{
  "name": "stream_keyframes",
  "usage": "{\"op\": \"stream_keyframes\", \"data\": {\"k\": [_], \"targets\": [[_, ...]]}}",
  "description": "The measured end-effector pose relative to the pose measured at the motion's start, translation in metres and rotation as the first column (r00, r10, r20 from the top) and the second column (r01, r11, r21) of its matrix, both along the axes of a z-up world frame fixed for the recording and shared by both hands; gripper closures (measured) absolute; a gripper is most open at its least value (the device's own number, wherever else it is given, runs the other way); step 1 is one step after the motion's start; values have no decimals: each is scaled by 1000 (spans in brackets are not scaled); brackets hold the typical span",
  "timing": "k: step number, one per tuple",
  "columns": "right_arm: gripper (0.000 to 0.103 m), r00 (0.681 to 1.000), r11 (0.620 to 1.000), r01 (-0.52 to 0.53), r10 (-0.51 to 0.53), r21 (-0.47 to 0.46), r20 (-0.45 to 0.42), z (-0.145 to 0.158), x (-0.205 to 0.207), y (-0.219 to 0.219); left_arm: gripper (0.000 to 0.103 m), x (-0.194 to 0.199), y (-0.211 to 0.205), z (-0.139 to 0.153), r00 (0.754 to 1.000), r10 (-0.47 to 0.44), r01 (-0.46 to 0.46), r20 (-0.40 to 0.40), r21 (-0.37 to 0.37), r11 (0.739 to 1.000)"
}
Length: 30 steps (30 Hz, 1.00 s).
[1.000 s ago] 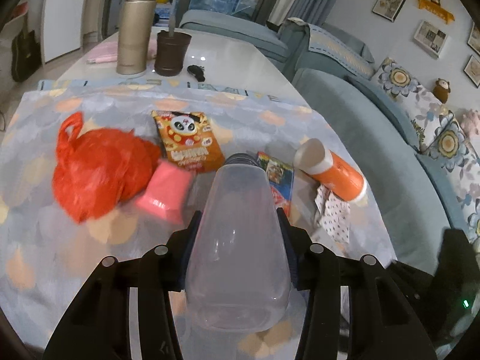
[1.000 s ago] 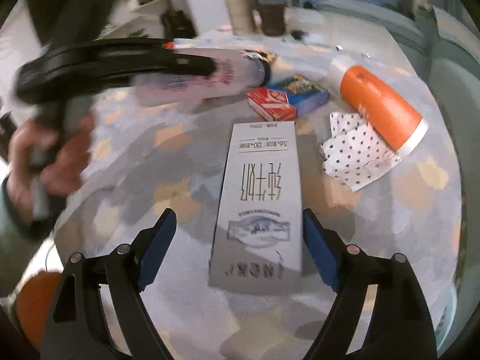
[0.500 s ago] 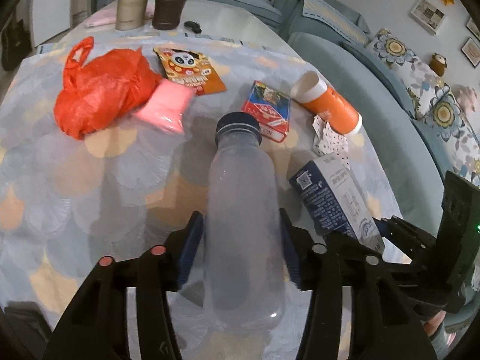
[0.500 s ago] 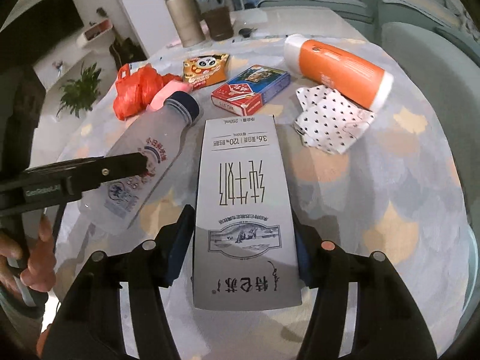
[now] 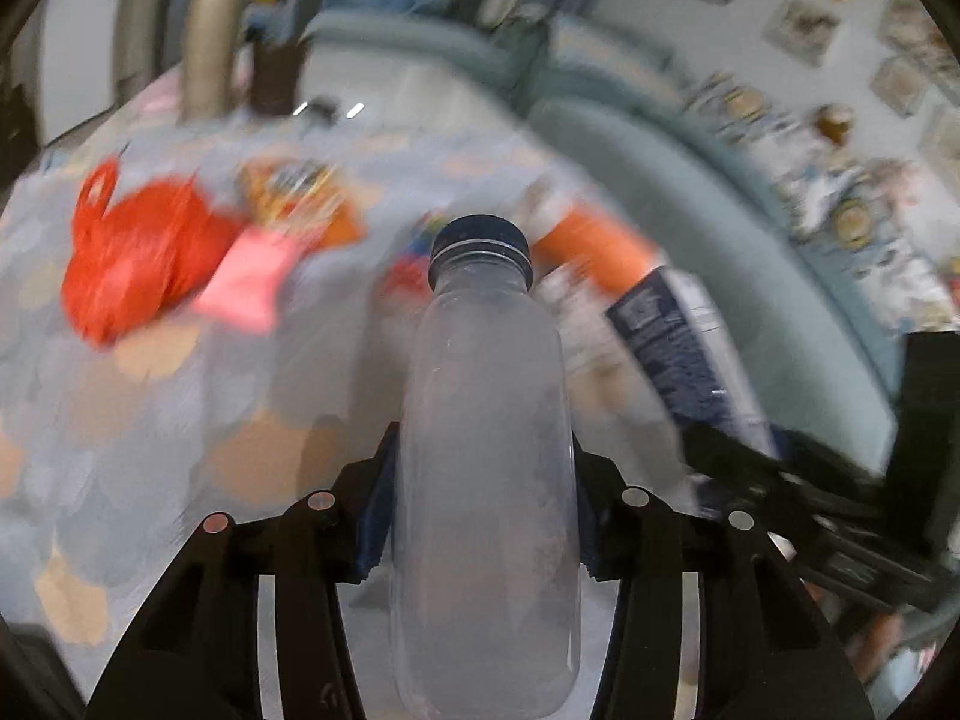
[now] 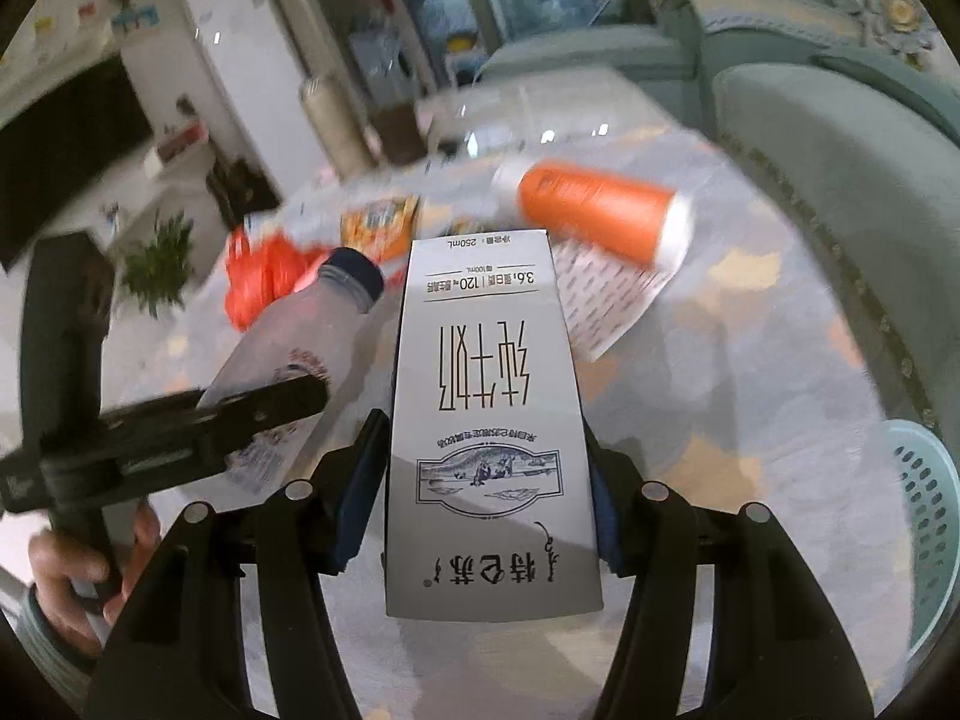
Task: Collect trash
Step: 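Carry the bottle and carton to the wastebasket and open both grippers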
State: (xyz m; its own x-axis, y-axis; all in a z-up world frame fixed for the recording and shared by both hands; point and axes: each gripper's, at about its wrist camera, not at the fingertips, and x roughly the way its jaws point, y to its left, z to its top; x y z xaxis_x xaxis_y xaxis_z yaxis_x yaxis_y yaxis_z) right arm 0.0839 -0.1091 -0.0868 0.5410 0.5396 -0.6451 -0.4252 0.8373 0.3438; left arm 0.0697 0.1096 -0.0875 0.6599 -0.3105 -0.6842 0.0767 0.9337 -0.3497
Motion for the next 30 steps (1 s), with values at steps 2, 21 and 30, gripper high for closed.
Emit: {"op": "stream_keyframes", "data": {"k": [2,21,30], "targets": [[48,998,998,55,-55,15,37,12,-2,-19,57,-3,-12,21,997,-36,38,72,-26,999],[48,809,809,585,-577,-53,112,21,-5,-223,57,69,-232,54,922,-367,378,125,-70,923],[48,729,744,647,-668,-166,-150,-72,10,-278,57,81,-301,-11,887,-462,460,-8,-76,884]]}}
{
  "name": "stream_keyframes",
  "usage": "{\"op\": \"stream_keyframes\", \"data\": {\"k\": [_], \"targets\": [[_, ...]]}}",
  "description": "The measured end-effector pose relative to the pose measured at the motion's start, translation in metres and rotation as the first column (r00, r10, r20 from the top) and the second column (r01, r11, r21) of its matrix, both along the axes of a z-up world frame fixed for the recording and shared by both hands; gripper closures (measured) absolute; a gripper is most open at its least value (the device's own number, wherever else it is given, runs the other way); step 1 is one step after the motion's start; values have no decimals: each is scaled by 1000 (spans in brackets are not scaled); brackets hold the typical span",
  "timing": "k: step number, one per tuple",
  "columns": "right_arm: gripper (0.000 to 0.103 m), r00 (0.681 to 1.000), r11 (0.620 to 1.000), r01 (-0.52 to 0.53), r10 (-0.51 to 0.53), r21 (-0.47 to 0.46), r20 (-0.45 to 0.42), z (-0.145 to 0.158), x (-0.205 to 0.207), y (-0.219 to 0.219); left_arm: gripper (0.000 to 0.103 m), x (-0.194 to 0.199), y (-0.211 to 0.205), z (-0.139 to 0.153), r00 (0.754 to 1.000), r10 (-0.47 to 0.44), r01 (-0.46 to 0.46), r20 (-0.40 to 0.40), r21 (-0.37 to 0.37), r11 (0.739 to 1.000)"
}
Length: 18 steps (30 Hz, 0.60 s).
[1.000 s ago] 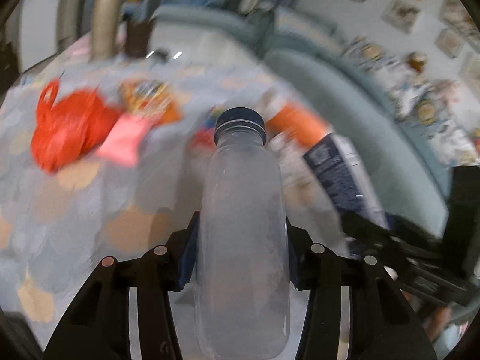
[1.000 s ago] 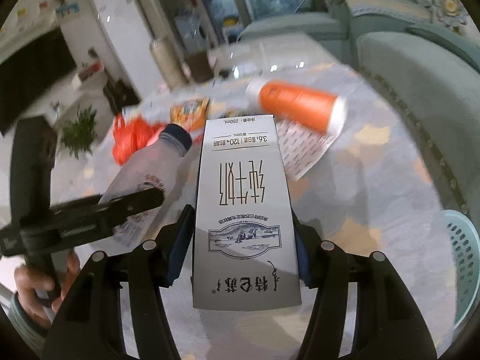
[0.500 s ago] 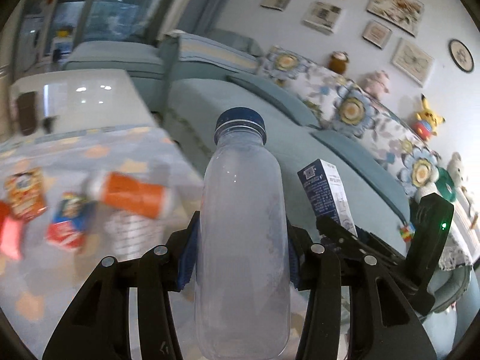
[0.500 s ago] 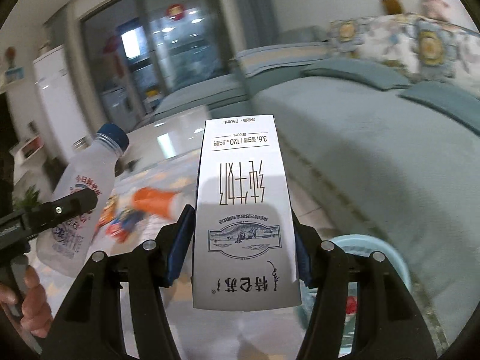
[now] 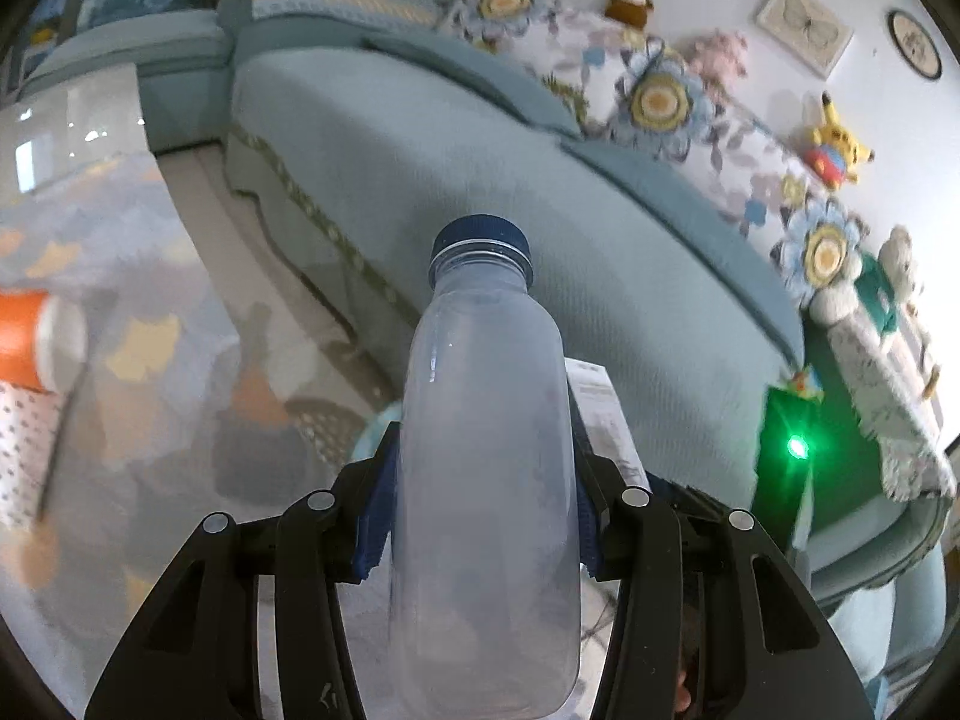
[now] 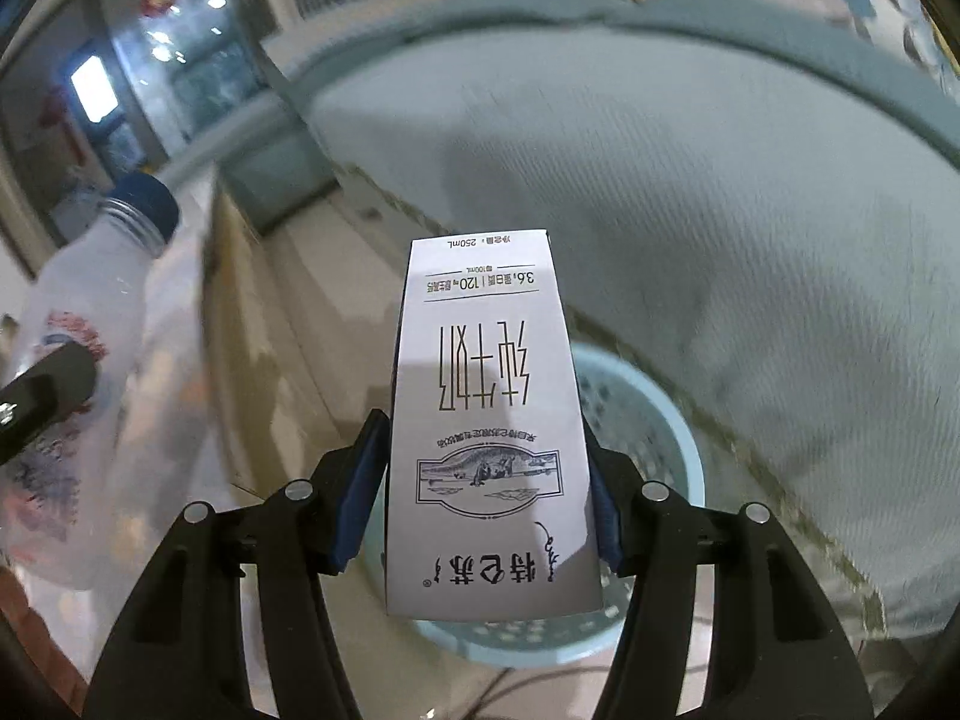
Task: Collect trash
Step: 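Carry the bottle and carton to the wastebasket and open both grippers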
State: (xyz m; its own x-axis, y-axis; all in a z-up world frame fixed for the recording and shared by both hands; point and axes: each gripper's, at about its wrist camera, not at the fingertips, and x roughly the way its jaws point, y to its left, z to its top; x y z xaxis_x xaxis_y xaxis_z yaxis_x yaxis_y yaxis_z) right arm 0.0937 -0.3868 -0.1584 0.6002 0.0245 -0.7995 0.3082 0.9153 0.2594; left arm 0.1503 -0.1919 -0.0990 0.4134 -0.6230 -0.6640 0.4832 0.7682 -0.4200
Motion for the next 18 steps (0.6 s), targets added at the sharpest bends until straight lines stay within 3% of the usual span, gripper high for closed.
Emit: {"op": "stream_keyframes", "data": {"k": [5,8,18], "targets": [[47,991,997,36,-26,72,-128,-42,7,-4,57,5,-11,-26,998,-20,22,-57,52,998],[46,984,990,56,-33,126,-174,-58,10,-10,47,5,-9,-33,998,-13,18,-69,70,997],[46,985,985,87,-62,149,-162,-55,10,-24,47,5,6,-26,999,0,2,-44,51,999]]}}
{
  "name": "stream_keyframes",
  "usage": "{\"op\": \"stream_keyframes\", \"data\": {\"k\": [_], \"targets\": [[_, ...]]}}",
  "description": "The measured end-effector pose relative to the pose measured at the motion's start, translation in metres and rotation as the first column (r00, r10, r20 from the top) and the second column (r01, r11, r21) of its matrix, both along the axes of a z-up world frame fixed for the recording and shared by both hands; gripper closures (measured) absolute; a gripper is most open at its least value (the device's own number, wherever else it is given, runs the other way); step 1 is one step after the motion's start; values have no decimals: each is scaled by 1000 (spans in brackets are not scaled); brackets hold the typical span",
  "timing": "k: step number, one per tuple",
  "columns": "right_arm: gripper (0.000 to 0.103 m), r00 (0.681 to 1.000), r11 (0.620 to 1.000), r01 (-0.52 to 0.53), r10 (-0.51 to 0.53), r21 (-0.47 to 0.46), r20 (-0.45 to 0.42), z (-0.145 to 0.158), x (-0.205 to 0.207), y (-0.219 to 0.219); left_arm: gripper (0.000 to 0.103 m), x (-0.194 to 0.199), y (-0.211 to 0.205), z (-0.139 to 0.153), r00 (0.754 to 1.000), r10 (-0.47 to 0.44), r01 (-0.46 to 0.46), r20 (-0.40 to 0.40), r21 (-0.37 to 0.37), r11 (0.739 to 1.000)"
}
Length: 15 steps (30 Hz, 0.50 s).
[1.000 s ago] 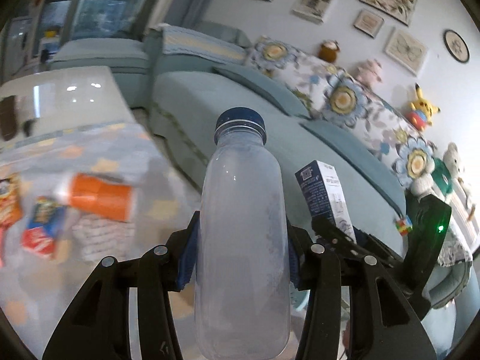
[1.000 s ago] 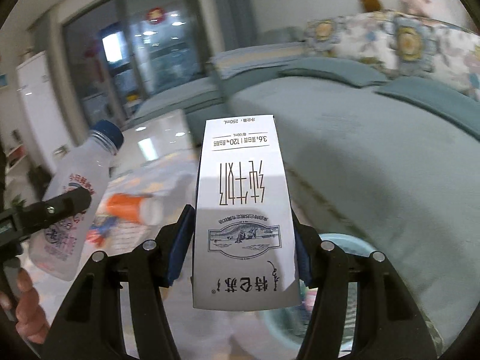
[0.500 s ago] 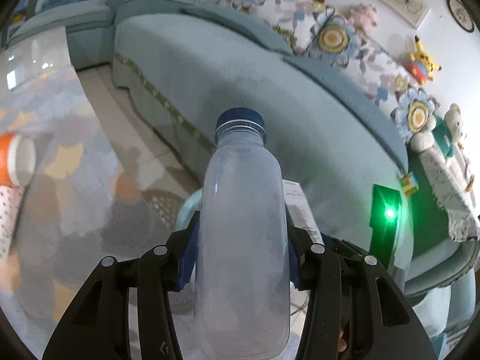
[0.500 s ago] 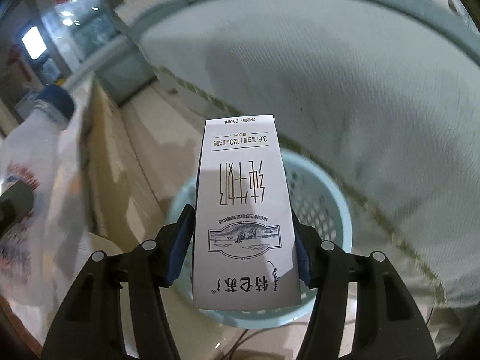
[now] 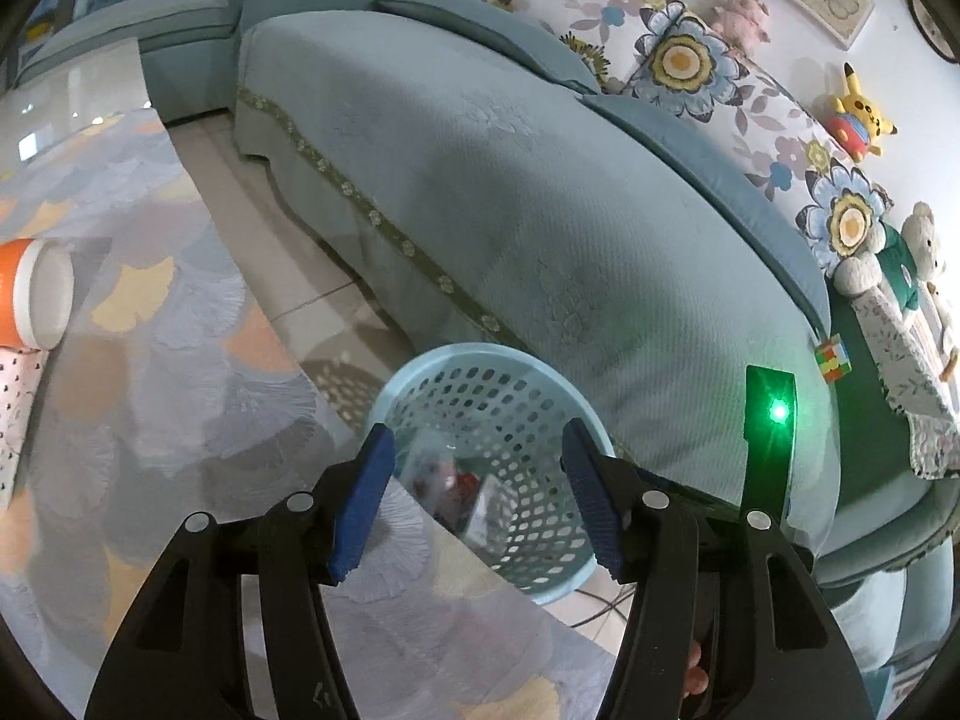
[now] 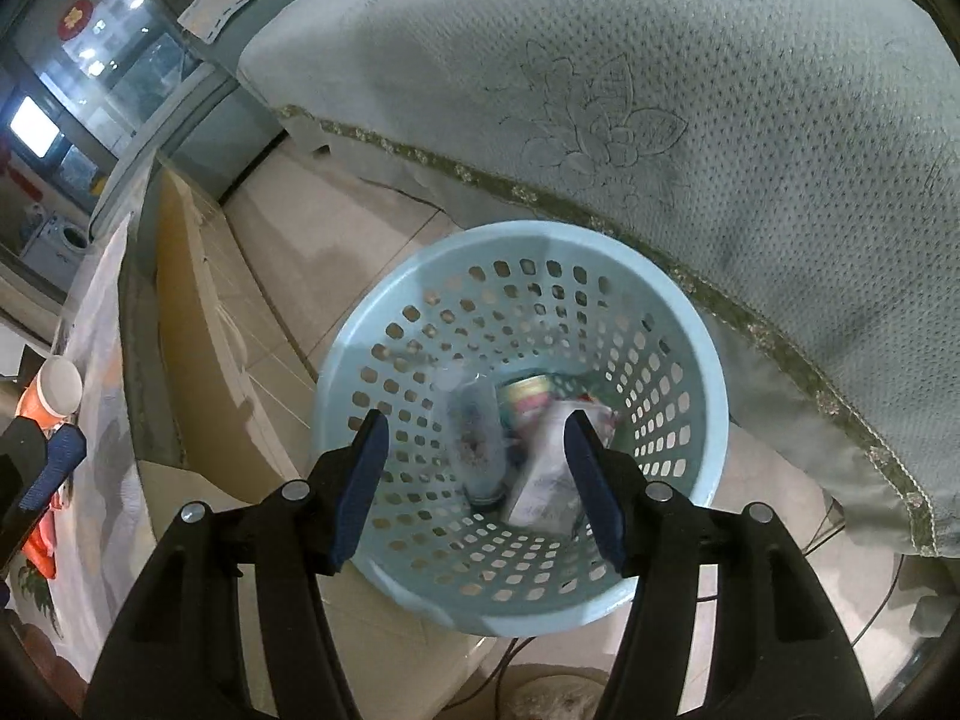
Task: Collect trash
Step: 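Carry the bottle and carton to the wastebasket and open both grippers, then move both tools back toward the table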
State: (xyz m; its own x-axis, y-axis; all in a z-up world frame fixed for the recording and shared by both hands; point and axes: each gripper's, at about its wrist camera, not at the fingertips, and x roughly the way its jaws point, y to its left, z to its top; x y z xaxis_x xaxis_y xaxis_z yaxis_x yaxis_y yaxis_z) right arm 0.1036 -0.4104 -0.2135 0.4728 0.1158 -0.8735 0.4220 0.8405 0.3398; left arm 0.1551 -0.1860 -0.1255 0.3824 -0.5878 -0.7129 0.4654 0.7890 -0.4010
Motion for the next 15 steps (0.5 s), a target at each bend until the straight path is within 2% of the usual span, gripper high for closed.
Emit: {"op": "stream_keyframes", "data": {"k": [8,11,15], "targets": [[46,998,999,-34,35,-9,57,17,0,13,47,-3,1,9,1000,7,-7,28,-7,1000],[46,990,998,-63,65,-20,125,34,-3,22,47,-5,8,18,999,17,-16,44,-20,1000],[46,964,991,-124,131,-48,233,65,-5,43,47,-9,25,39,995,46,-44,84,-33,998]]}}
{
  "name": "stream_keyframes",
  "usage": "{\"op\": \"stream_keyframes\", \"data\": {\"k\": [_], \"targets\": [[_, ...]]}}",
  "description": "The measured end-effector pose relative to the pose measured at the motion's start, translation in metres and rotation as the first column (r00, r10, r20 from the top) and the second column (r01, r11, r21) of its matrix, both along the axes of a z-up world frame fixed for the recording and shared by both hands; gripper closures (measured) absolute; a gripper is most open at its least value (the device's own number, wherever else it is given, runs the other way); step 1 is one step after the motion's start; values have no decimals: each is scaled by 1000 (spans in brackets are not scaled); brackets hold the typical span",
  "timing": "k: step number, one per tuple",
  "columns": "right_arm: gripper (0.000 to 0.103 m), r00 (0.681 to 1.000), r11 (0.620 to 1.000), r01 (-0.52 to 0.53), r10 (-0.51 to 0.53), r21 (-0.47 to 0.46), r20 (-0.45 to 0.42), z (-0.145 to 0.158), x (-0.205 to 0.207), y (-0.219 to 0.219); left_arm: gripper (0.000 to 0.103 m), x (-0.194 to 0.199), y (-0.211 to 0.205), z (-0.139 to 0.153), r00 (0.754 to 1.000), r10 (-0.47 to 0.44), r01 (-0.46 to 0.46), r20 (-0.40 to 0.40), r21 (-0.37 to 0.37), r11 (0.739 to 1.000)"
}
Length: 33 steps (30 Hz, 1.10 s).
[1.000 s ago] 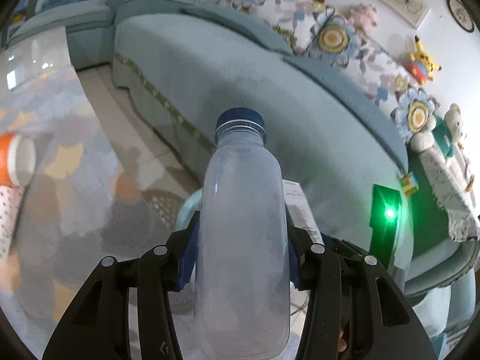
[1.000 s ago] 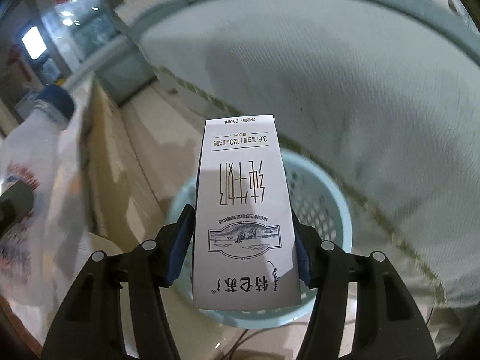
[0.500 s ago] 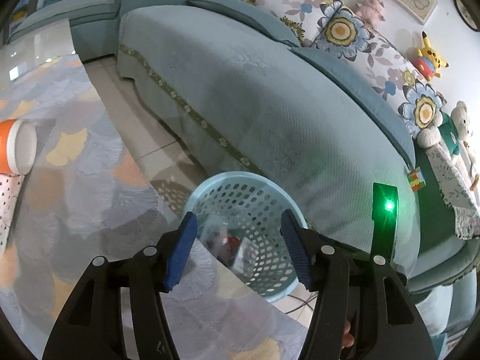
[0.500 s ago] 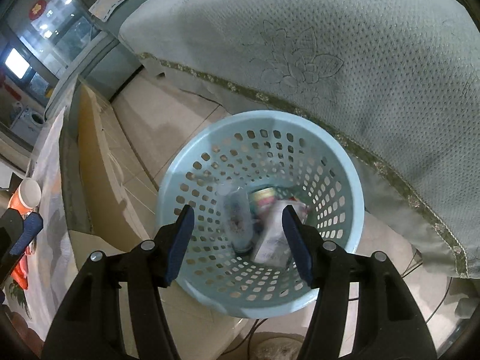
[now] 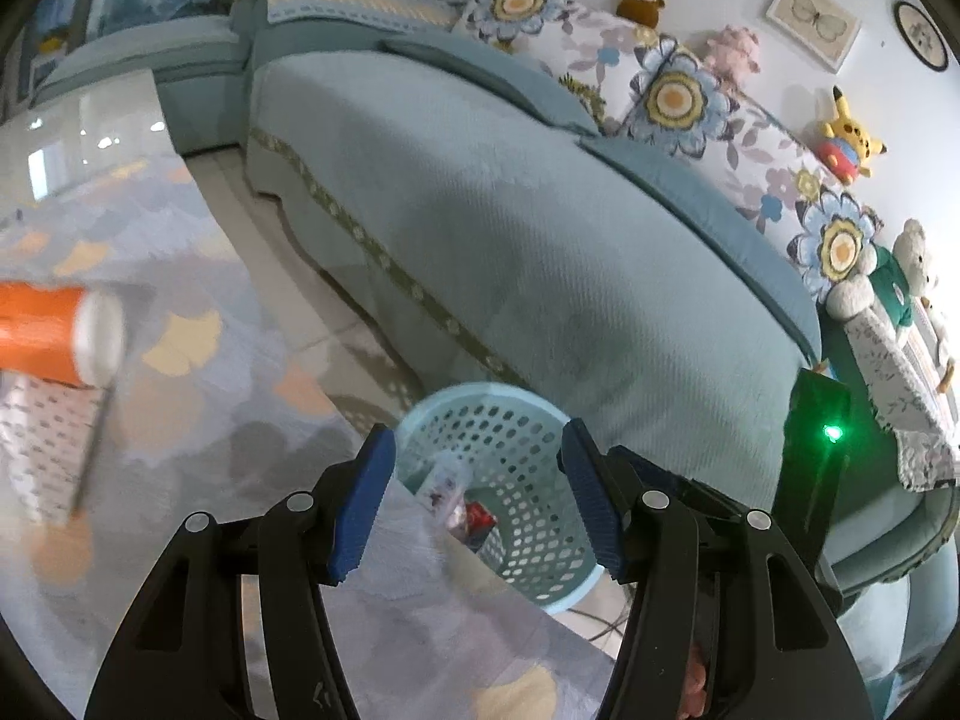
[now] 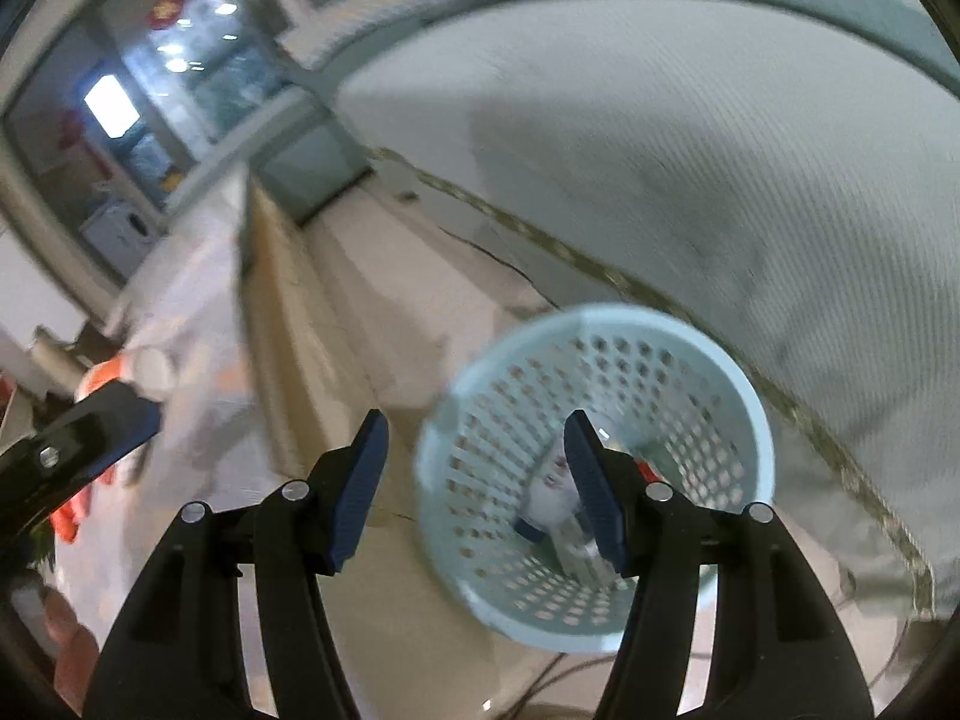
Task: Collect trash
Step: 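Move both tools back toward the table, then grasp the red plastic bag with the left gripper while the right grasps the orange cup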
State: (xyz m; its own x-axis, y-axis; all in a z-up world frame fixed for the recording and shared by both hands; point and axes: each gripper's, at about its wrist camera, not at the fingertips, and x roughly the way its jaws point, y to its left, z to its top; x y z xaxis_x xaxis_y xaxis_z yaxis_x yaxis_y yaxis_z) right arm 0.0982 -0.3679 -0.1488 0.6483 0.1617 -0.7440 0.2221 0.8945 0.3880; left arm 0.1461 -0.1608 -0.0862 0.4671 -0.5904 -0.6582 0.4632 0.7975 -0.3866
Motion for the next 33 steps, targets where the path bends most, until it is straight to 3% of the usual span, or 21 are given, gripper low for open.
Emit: {"op": "stream_keyframes", "data": {"k": [5,7,11,14,17,19,21,23,27,29,33], "targets": [[46,985,991,-132,135,-27,110,39,8,42,47,-5,53,36,993,104,-105,62,5,995],[46,965,976,-212,218,-56,148,56,15,70,41,-7,82,46,984,162,-162,75,-7,987],[46,908,932,-352,363,-86,208,80,31,118,32,-17,169,61,938,330,-333,108,6,943],[44,858,894,-425,447,-141,254,93,44,153,25,-25,235,60,880,461,-468,116,38,883],[42,814,856,-489,517,-167,264,98,66,188,21,-31,307,53,781,616,-623,101,71,779],[37,798,836,-515,548,-188,252,96,75,206,21,-33,344,46,725,684,-689,81,76,721],[26,786,813,-534,578,-230,219,92,89,229,21,-31,384,36,665,746,-746,44,71,662],[25,775,792,-551,602,-264,192,86,99,244,21,-27,409,26,625,780,-779,12,79,623],[25,738,722,-597,665,-350,112,72,119,276,21,-18,431,9,625,779,-776,-41,73,626],[25,720,689,-618,690,-379,79,67,125,286,21,-9,430,3,637,770,-763,-36,111,637],[25,698,647,-642,715,-412,35,58,133,300,21,-2,430,-11,602,798,-782,-9,193,592]]}}
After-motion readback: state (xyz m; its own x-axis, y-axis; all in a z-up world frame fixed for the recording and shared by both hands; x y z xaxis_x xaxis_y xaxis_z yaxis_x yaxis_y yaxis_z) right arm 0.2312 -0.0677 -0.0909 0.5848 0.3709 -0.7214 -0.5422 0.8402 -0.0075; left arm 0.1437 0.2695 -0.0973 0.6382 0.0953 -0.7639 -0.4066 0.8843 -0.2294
